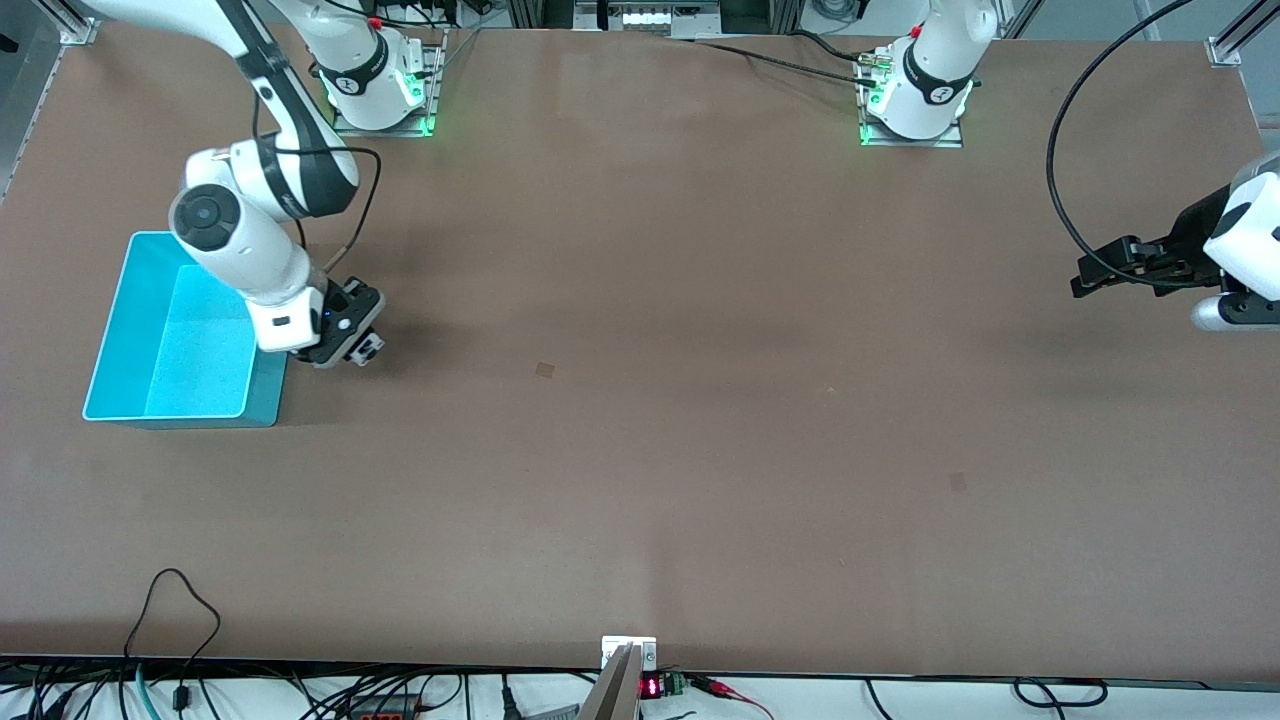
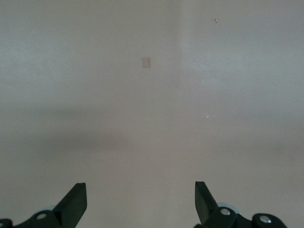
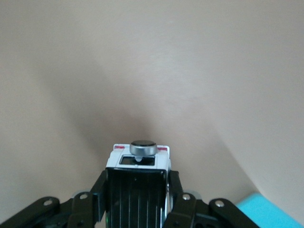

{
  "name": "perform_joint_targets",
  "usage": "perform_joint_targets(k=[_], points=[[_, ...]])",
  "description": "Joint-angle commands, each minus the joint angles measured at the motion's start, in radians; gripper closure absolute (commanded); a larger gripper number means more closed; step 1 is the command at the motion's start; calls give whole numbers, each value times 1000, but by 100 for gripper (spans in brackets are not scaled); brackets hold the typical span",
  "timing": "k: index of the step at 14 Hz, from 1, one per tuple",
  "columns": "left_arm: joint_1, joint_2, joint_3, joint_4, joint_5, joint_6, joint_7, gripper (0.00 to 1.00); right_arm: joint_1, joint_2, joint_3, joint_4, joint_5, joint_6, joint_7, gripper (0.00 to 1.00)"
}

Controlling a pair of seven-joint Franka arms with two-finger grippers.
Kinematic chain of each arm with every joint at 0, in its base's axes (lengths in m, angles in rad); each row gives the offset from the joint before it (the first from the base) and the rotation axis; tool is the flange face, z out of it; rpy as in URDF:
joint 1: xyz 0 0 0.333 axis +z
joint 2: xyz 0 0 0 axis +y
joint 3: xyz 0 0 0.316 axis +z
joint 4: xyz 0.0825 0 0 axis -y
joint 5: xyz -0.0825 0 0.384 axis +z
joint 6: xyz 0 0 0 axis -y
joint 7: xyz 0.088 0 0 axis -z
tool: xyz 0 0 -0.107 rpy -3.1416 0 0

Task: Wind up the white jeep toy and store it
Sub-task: 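Carry the jeep over the turquoise box with the right gripper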

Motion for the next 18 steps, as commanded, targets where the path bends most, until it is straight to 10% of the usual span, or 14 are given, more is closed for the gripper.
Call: perform_joint_targets(k=[1,7,18], points=[[11,-20,-7,-11,10,-2,18,0,24,-25,-30,142,4,-170,121,100],[11,-18,-7,-10,10,2,18,0,26,-34,-270,195,35,-224,175,100],[10,-18,-7,-7,8,12,18,0,6,50,-390,114,40,-168,475,98]])
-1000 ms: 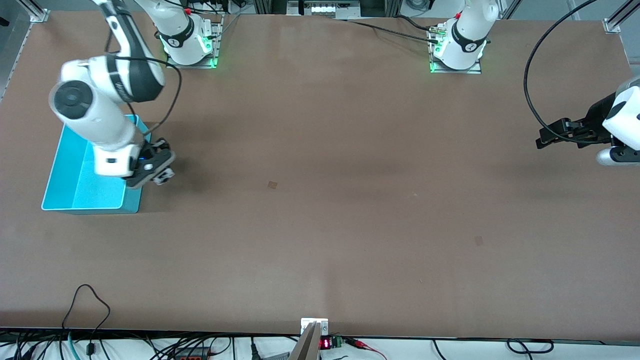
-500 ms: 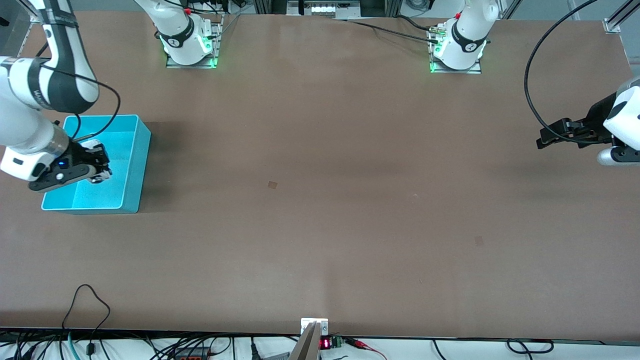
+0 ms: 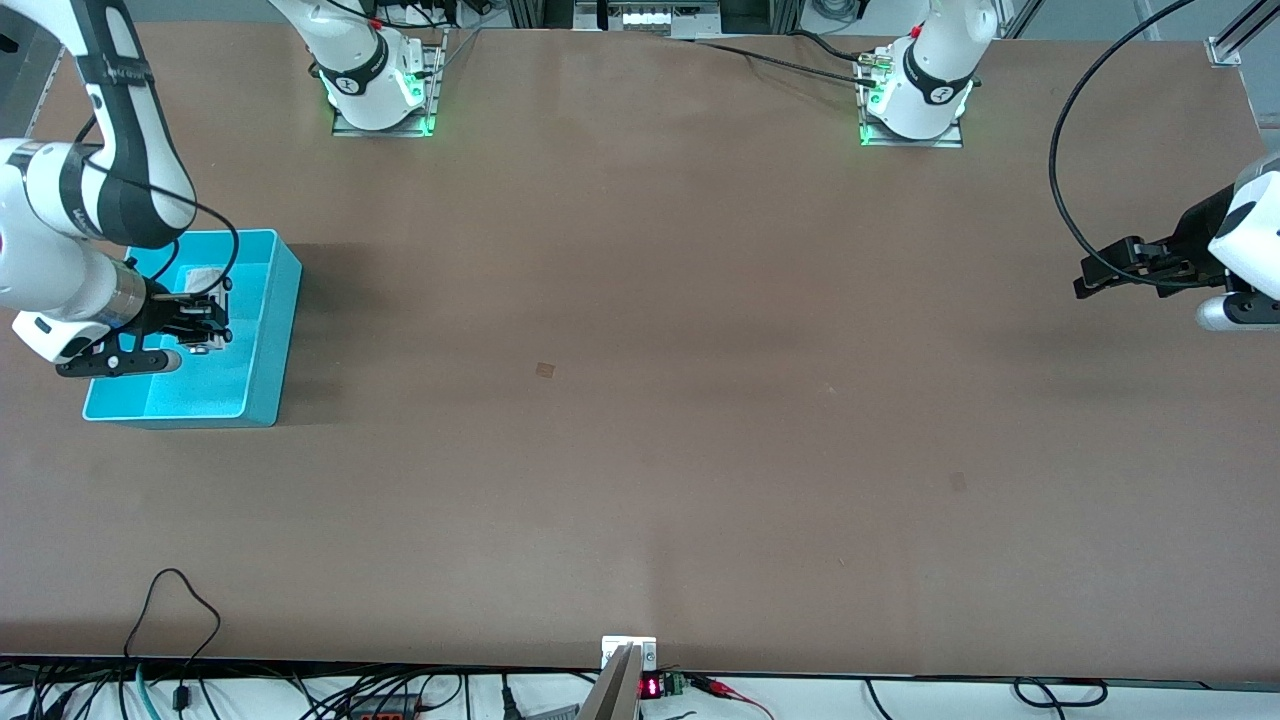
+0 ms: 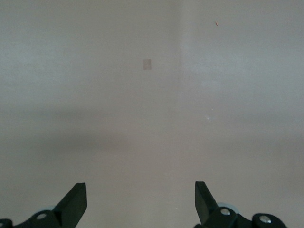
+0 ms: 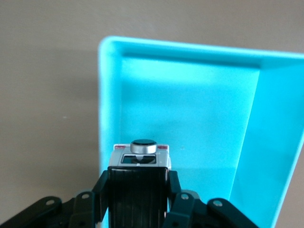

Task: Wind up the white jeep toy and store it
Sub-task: 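Carry the jeep over the turquoise box with the right gripper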

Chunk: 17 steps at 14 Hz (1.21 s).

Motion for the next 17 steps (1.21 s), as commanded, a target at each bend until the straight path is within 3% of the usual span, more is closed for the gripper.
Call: perform_joint_targets(k=[1,10,17], points=[[9,-17,-7,-7,8,3,17,0,-12,14,-23,-31,13,56,12,98],[9,-18,-8,-7,8,0,17,0,-77,145,-24,-48,5,168,11,98],[7,-18,-8,-7,8,-1,19,0,-86,172,-23,-51,5,192,11,96]])
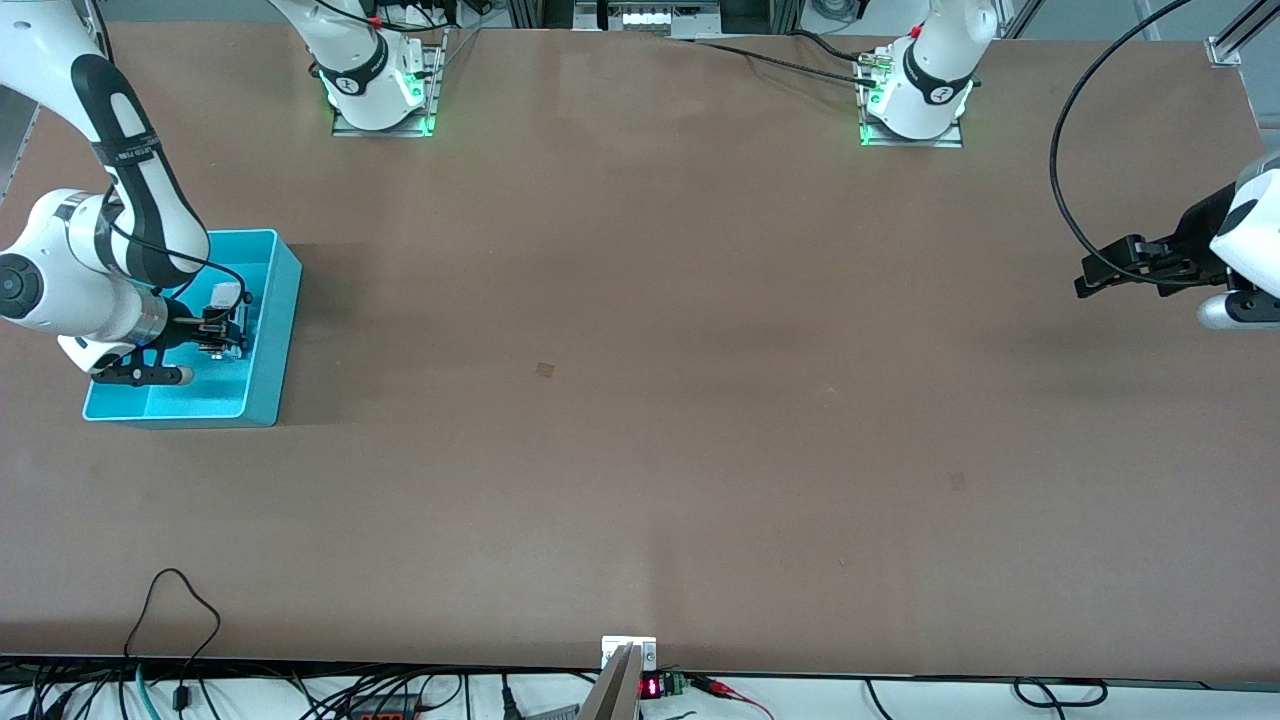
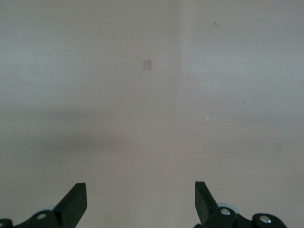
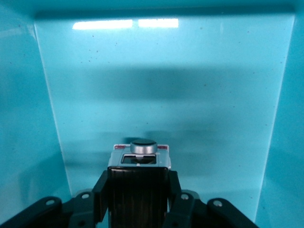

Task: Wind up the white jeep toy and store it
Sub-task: 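Lower the jeep into the box and open the right gripper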

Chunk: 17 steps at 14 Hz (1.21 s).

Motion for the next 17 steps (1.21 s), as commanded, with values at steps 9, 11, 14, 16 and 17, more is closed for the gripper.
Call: perform_joint_targets(k=[9,11,14,16,17], points=[[9,-16,-8,-5,8,-3,17,0,-21,14,9,-8,3,17,6,84],[9,-16,-8,-7,8,-3,17,0,-21,16,9,-8,3,17,6,83],[9,-16,-8,-5,8,-3,19,0,-21,17,9,-8,3,17,6,67],[9,-14,-7,-5,8,-3,17,0,-21,22,9,-6,2,17,6,53],[9,-14,-8,-5,8,-3,19,0,-21,23,9,-6,2,17,6,49]])
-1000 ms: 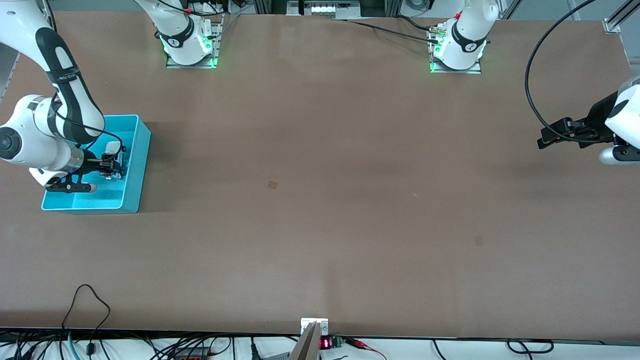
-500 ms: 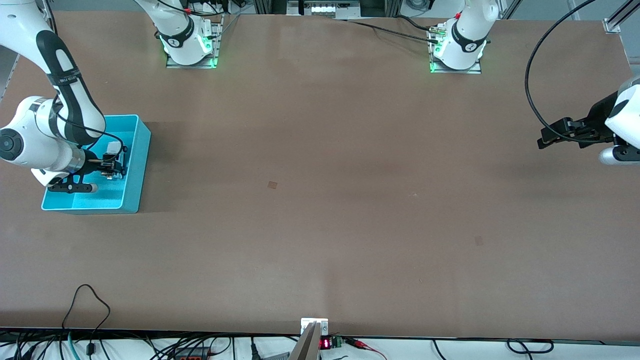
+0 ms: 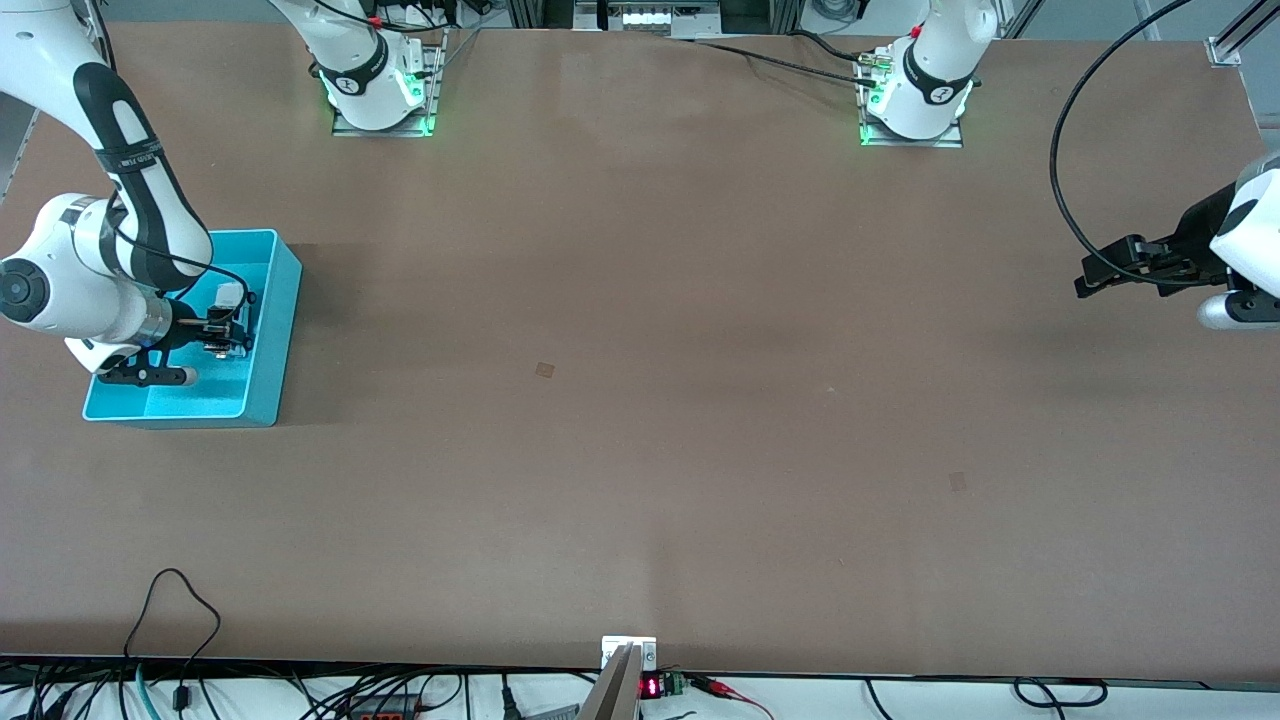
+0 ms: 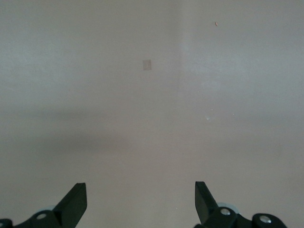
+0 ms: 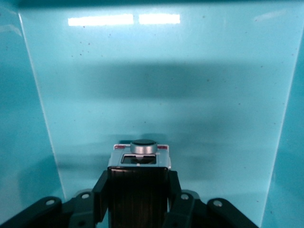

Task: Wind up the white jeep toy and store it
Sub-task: 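Lower the jeep into the box and open the right gripper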

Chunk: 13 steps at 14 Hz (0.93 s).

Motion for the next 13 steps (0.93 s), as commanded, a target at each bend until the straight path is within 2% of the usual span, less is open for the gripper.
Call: perform_joint_targets(k=[1,2,5,7,8,10,13], points=[[9,-16,-8,-5,8,-1,17,0,-13,-2,9,-6,2,8,6,45],[9,-16,-8,-5,8,-3,17,0,-13,0,9,-6,2,8,6,38],[9,-16,-8,-4,8,-4,19,0,-13,0,9,-6,2,8,6,32],[7,-16,-10,-4,8,-15,19,0,-13,0,9,-6,2,8,6,23],[7,-16,-10,-4,8,-15,19,0,-13,-2,9,-5,2,8,6,18],[6,-16,-10,-2,8,-15,19,0,-13,-14,9,-2,2,-2,6,0],[6,-16,-10,-2,8,-13,19,0,-11,-43,11,3,2,-7,3,0]])
